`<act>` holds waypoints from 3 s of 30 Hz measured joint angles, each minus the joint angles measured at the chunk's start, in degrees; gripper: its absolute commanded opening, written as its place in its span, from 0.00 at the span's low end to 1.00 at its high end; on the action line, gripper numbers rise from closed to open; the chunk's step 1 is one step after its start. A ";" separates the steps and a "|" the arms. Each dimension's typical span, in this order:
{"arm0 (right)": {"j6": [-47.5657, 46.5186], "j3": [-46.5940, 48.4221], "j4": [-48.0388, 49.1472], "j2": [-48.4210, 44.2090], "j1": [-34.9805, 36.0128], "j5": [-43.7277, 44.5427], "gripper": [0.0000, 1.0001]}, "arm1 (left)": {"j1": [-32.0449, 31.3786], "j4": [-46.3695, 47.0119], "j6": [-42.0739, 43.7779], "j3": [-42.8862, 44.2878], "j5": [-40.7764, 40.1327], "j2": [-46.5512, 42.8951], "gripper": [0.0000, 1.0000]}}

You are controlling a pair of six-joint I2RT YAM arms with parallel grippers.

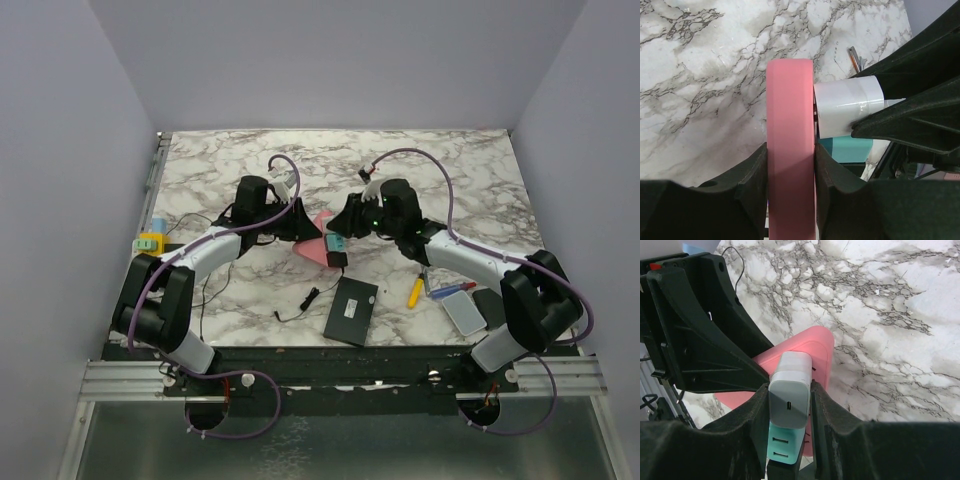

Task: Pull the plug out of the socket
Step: Remove the plug from the socket.

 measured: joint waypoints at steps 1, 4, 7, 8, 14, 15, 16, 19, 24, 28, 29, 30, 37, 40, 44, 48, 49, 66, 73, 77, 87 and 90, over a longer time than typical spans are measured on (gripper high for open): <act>-0.17 0.00 -0.22 0.02 0.00 0.02 0.00 | 0.00 0.02 -0.04 0.00 0.07 0.09 0.20; -0.79 0.07 -0.70 0.02 0.00 0.00 0.00 | -0.07 -0.04 -0.07 0.00 0.07 0.22 0.10; -1.62 0.31 -1.49 0.02 0.15 0.11 0.00 | -0.26 -0.02 -0.07 0.00 0.09 0.50 0.00; -1.90 0.46 -1.86 0.02 0.37 0.39 0.00 | -0.37 -0.02 -0.07 0.00 0.07 0.63 0.00; -3.96 0.70 -2.47 0.00 2.51 4.61 0.00 | -0.37 -0.59 -0.04 0.00 -0.04 0.85 0.00; -4.22 0.70 -2.49 0.00 2.82 5.27 0.00 | -0.37 -0.66 -0.02 0.00 -0.13 0.90 0.00; -4.52 0.70 -2.51 0.00 3.19 6.03 0.00 | -0.37 -0.66 -0.02 0.00 -0.20 0.96 0.00; -5.60 0.90 -2.95 0.00 4.39 8.37 0.00 | -0.37 -0.85 -0.02 0.00 -0.24 1.20 0.00; -6.12 1.14 -3.19 0.00 5.27 10.29 0.00 | -0.37 -0.87 0.00 0.00 -0.42 1.29 0.00; -5.84 1.14 -3.21 0.00 5.35 10.49 0.00 | -0.37 -0.87 0.20 0.00 -0.46 1.29 0.00; -5.70 1.14 -3.21 0.00 5.35 10.49 0.00 | -0.37 -0.87 0.22 0.00 -0.44 1.29 0.00; -5.64 1.14 -3.21 0.00 5.35 10.47 0.00 | -0.37 -0.87 0.26 0.00 -0.44 1.29 0.00; -5.60 1.14 -3.23 0.00 5.03 9.73 0.00 | -0.37 -0.87 0.76 0.00 -0.44 1.29 0.00; -5.14 1.11 -3.23 0.00 3.91 7.50 0.00 | -0.39 -0.85 0.90 0.00 -0.39 1.29 0.00; -3.39 0.79 -3.19 0.00 0.68 1.66 0.00 | -0.76 -0.61 1.03 0.00 -0.39 1.27 0.00; -2.32 0.57 -3.13 0.44 -1.62 -3.82 0.00 | -1.29 -0.31 1.16 0.13 -0.44 1.25 0.00; -2.23 0.57 -3.13 0.55 -1.88 -4.59 0.00 | -1.44 -0.26 1.29 0.15 -0.48 1.25 0.00; -2.67 0.59 -4.33 0.92 2.19 3.30 0.00 | -1.51 -3.26 3.06 0.33 -2.82 1.29 0.00; -3.41 0.59 -5.38 0.24 6.60 12.68 0.00 | -1.51 -4.35 3.63 0.33 -3.67 1.33 0.00; -3.76 0.59 -5.51 0.17 8.02 16.20 0.00 | -1.51 -4.76 3.63 0.57 -3.82 1.38 0.00; -3.54 0.70 -5.73 0.00 9.01 18.78 0.00 | -1.51 -5.33 3.89 0.98 -4.09 1.51 0.00; -3.52 0.70 -5.99 -0.24 8.98 18.73 0.00 | -1.51 -5.33 4.09 0.98 -4.07 1.51 0.00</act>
